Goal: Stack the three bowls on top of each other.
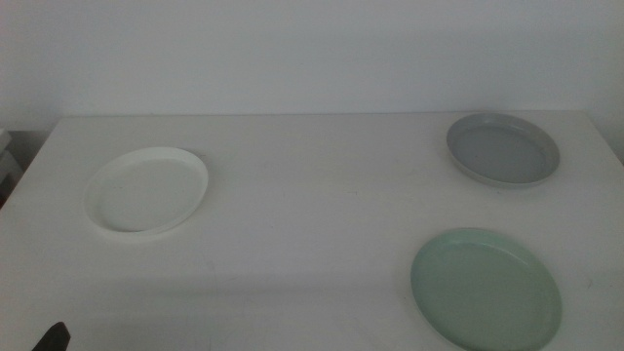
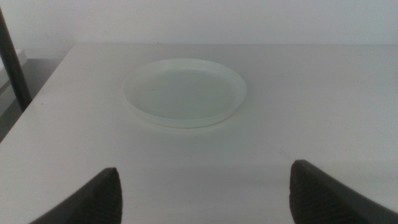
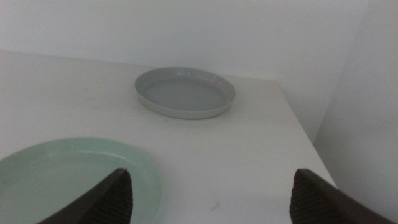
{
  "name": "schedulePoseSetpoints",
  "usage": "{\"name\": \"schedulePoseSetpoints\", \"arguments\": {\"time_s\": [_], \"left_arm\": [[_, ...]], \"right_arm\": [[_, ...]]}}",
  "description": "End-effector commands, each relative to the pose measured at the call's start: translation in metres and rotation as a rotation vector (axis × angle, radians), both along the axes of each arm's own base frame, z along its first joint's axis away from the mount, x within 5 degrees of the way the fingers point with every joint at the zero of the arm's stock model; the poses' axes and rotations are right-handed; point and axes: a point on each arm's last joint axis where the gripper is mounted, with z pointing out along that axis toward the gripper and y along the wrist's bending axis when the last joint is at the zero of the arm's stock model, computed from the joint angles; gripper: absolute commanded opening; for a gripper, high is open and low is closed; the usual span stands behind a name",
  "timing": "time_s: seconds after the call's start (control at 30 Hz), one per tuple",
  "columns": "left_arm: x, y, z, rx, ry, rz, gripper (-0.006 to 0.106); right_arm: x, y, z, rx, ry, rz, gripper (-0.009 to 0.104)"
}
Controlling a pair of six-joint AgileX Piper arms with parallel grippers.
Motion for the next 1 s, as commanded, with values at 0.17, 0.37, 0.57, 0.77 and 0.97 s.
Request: {"name": "schedulePoseSetpoints", "arguments": {"time_s": [0.17,0.37,0.57,0.77,0.97], "left_arm": [[0.0,0.001,0.009,-0.018,-0.091,0.008,0.091],[0.0,0.001,0.009,-0.018,-0.091,0.008,0.091],[0.0,0.001,0.009,-0.018,-0.091,0.008,0.091],[0.0,0.001,0.009,-0.017,-0.09,0.008,0.091],[0.0,0.001,0.009,-0.017,-0.087,0.008,0.091]], "right_arm": [[-0.006,-0.001,0.051,-0.017,0.025,-0.008,0.064],[0.001,-0.002,0.091,-0.02,0.075,-0.013,0.064],[0.018,-0.001,0.118,0.0,0.117,-0.008,0.064],[0.037,0.002,0.147,0.109,0.186,0.002,0.064],[0.068,0.005,0.164,0.172,0.416,0.02,0.064]]}}
